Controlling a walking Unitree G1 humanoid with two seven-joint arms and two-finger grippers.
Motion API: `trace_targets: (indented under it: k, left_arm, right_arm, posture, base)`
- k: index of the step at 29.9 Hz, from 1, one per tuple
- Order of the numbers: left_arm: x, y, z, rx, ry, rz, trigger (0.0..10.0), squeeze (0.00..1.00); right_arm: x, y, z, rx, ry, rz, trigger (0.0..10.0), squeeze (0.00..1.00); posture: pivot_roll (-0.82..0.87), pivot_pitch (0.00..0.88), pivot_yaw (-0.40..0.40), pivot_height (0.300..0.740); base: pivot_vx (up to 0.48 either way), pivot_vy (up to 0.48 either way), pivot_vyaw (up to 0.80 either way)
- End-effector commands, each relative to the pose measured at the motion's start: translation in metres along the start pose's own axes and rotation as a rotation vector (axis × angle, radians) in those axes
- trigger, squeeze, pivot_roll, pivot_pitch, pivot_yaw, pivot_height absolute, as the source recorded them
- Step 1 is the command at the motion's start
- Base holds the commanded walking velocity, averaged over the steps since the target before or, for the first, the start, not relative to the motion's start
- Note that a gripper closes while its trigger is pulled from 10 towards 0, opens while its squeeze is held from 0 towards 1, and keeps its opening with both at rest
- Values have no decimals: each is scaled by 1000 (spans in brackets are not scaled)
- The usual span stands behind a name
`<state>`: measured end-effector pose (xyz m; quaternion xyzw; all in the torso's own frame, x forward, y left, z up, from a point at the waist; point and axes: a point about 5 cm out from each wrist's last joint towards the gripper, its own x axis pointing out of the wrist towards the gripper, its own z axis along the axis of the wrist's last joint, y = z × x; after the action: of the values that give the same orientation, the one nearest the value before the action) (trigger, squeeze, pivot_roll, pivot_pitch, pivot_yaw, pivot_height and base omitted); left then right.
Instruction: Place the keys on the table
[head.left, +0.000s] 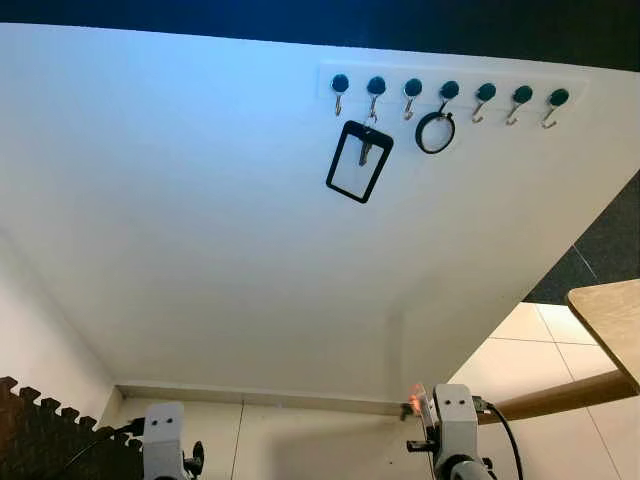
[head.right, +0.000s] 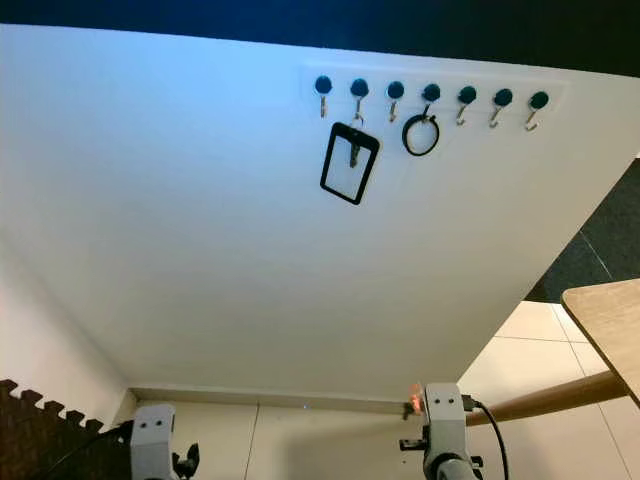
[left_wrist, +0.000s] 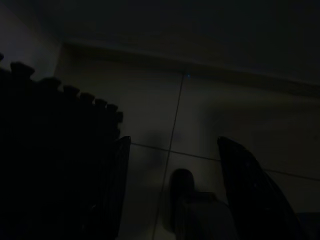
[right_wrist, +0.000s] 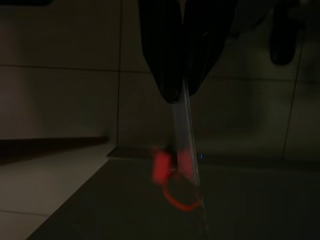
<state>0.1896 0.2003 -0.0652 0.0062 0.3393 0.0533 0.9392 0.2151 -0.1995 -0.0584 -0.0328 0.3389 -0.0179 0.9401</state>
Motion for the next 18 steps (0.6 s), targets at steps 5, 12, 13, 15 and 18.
trace_targets:
  k: [5, 12, 13, 15, 18]
  left_arm:
    - [-3, 3, -7, 34, -1, 0, 10000, 0]
    - [-6, 0, -6, 3, -50, -17, 10000, 0]
    - [-6, 0, -6, 3, -50, -17, 10000, 0]
    - [-6, 1, -7, 5, -53, -15, 10000, 0]
    - [-7, 1, -8, 6, -57, -10, 10000, 0]
  right_arm:
    - [-6, 1, -20, -46, 75, 18, 10000, 0]
    - [-9, 5, -25, -68, 89, 35, 10000, 0]
    - [-9, 5, -25, -68, 89, 35, 10000, 0]
    - [-8, 7, -25, -78, 88, 46, 10000, 0]
    - [-8, 9, -25, -94, 84, 54, 10000, 0]
  posture:
    - [35, 75, -37, 740]
    - [43, 64, -40, 740]
    - [43, 64, -40, 740]
    - [45, 63, -41, 740]
    - [47, 61, -43, 740]
  base:
    - [0, 0, -800]
    - [0, 0, -800]
    - [0, 0, -800]
    - [0, 0, -800]
    - [0, 0, -800]
